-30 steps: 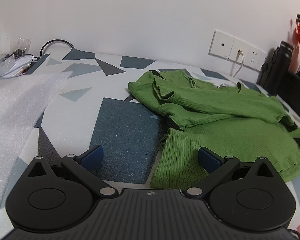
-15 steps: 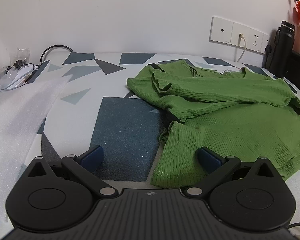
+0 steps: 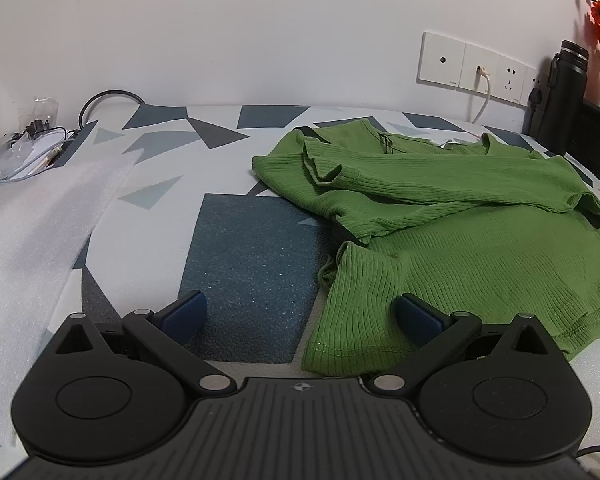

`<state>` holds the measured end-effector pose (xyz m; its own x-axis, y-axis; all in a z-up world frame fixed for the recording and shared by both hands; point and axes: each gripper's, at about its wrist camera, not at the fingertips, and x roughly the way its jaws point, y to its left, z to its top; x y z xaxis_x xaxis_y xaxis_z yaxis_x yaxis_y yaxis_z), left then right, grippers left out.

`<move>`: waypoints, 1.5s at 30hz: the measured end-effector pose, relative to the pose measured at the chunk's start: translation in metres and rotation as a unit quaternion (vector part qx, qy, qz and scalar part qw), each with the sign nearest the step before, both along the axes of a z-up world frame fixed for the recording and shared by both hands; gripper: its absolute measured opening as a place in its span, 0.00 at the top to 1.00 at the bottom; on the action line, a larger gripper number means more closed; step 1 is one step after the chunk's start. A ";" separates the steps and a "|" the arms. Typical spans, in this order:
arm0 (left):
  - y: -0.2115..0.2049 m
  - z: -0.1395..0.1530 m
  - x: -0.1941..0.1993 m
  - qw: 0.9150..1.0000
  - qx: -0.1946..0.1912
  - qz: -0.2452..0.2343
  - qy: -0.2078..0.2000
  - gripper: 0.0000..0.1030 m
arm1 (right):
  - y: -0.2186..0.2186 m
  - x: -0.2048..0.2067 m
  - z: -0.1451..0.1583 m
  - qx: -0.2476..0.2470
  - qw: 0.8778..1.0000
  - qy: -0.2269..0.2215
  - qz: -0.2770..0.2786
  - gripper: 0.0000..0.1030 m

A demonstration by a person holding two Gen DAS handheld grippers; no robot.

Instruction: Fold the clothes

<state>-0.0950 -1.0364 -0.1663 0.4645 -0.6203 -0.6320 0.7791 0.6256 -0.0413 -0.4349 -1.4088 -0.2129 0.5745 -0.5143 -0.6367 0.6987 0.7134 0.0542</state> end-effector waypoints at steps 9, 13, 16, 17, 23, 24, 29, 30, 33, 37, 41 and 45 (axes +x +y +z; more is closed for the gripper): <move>0.001 -0.001 -0.001 1.000 -0.004 0.002 0.000 0.00 | 0.000 0.000 0.000 -0.001 1.000 0.000 0.000 0.01; 0.001 -0.001 -0.001 1.000 -0.004 0.003 -0.001 0.00 | 0.000 0.000 0.000 -0.001 1.000 0.000 -0.001 0.01; 0.001 -0.001 -0.002 1.000 -0.003 0.002 -0.001 0.00 | 0.000 0.000 0.000 0.000 1.000 0.000 -0.001 0.01; 0.001 -0.001 -0.001 1.000 -0.003 0.002 0.000 0.00 | 0.000 0.000 0.000 0.000 1.000 0.000 -0.001 0.01; -0.001 0.000 -0.001 1.000 0.004 -0.001 -0.001 0.00 | -0.002 -0.001 0.002 0.005 1.000 0.006 0.013 0.01; -0.002 0.000 0.000 1.000 0.005 -0.003 0.000 0.00 | -0.004 -0.001 0.002 0.007 1.000 0.007 0.018 0.01; -0.003 0.001 0.003 1.000 0.009 -0.018 0.004 0.00 | -0.003 -0.004 0.005 0.003 0.999 0.013 0.038 0.01; -0.004 0.002 0.003 0.999 0.017 -0.026 0.008 0.00 | 0.000 -0.006 0.009 -0.002 0.999 0.013 0.045 0.01; -0.004 0.010 -0.003 0.996 0.031 -0.074 -0.026 0.07 | 0.008 -0.014 0.019 -0.017 0.997 0.011 0.068 0.01; 0.021 0.037 -0.019 0.985 0.005 -0.138 -0.099 0.21 | 0.019 -0.024 0.033 -0.038 0.994 0.009 0.098 0.02; 0.050 0.054 -0.034 0.966 0.001 -0.198 -0.167 0.36 | 0.030 -0.034 0.047 -0.058 0.990 0.007 0.128 0.02; 0.057 0.041 -0.035 0.958 0.032 -0.233 -0.166 0.50 | 0.045 -0.043 0.047 -0.073 0.985 0.017 0.153 0.02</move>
